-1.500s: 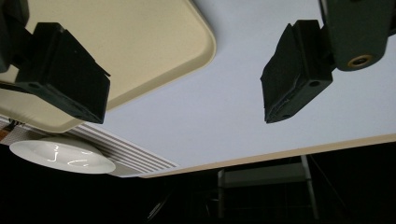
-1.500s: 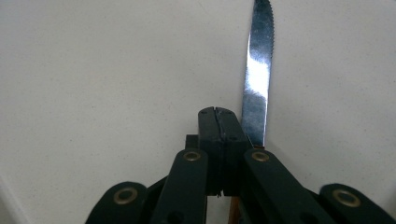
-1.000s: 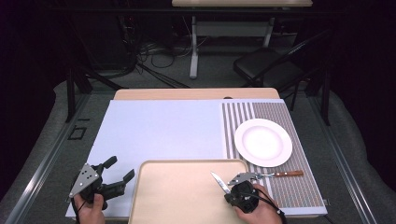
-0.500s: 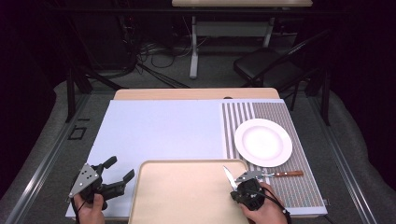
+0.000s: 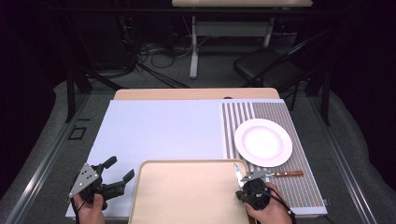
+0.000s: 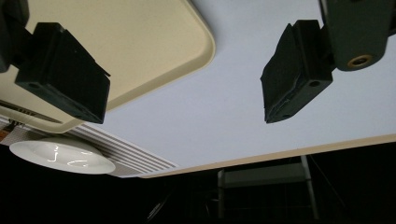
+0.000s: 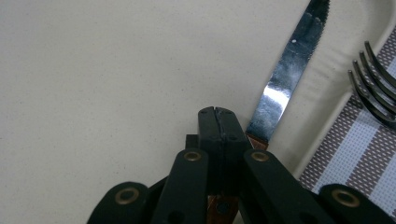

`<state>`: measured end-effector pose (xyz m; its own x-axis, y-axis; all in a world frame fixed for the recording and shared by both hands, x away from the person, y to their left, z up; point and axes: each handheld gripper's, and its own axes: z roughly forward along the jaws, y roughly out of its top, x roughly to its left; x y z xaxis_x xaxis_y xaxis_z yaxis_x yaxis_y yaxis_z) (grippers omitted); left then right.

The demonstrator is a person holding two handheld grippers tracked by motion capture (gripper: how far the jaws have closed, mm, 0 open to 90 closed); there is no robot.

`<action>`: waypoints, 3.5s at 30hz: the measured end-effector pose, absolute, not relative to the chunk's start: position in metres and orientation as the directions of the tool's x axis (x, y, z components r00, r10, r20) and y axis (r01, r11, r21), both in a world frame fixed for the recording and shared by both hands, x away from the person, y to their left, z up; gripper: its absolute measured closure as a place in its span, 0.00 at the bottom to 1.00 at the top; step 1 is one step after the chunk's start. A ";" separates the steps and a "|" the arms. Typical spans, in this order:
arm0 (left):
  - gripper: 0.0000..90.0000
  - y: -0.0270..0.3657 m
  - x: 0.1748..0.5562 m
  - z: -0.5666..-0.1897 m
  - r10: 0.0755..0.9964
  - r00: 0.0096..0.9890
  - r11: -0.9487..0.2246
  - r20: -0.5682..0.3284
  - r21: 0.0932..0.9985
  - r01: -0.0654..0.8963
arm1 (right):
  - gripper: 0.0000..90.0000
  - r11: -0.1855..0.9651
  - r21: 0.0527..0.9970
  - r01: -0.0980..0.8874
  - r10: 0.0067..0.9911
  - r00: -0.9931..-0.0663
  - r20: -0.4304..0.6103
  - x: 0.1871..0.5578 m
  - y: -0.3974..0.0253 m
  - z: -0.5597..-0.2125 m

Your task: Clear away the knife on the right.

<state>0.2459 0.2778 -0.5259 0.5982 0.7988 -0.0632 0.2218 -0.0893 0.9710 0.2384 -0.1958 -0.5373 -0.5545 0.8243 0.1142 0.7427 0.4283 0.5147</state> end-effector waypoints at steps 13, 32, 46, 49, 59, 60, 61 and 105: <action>0.17 0.278 0.246 -0.526 0.798 0.599 -0.090 -0.063 0.971 0.222 | 1.00 0.416 0.522 0.745 0.834 -0.541 0.107 0.237 -0.201 -0.538; 0.17 0.278 0.246 -0.526 0.799 0.598 -0.090 -0.063 0.971 0.222 | 0.76 0.428 0.606 0.670 0.801 -0.592 0.088 0.227 -0.198 -0.522; 0.17 0.278 0.246 -0.527 0.801 0.595 -0.088 -0.067 0.970 0.228 | 0.57 0.456 0.711 0.535 0.757 -0.654 0.006 0.221 -0.194 -0.515; 0.17 0.277 0.246 -0.527 0.802 0.594 -0.088 -0.068 0.969 0.229 | 0.56 0.462 0.720 0.519 0.751 -0.661 -0.005 0.221 -0.196 -0.515; 0.17 0.279 0.244 -0.527 0.806 0.588 -0.082 -0.072 0.970 0.231 | 0.46 0.414 0.761 0.500 0.764 -0.645 0.008 0.225 -0.212 -0.510; 0.17 0.279 0.244 -0.527 0.805 0.588 -0.082 -0.073 0.969 0.232 | 0.44 0.395 0.769 0.503 0.773 -0.635 0.018 0.226 -0.214 -0.510; 0.17 0.278 0.244 -0.527 0.806 0.587 -0.078 -0.074 0.970 0.230 | 0.41 0.391 0.769 0.507 0.774 -0.633 0.024 0.226 -0.215 -0.509; 0.17 0.284 0.244 -0.527 0.812 0.581 -0.096 -0.053 0.970 0.223 | 0.00 0.259 0.885 0.386 0.883 -0.466 -0.055 0.226 -0.312 -0.527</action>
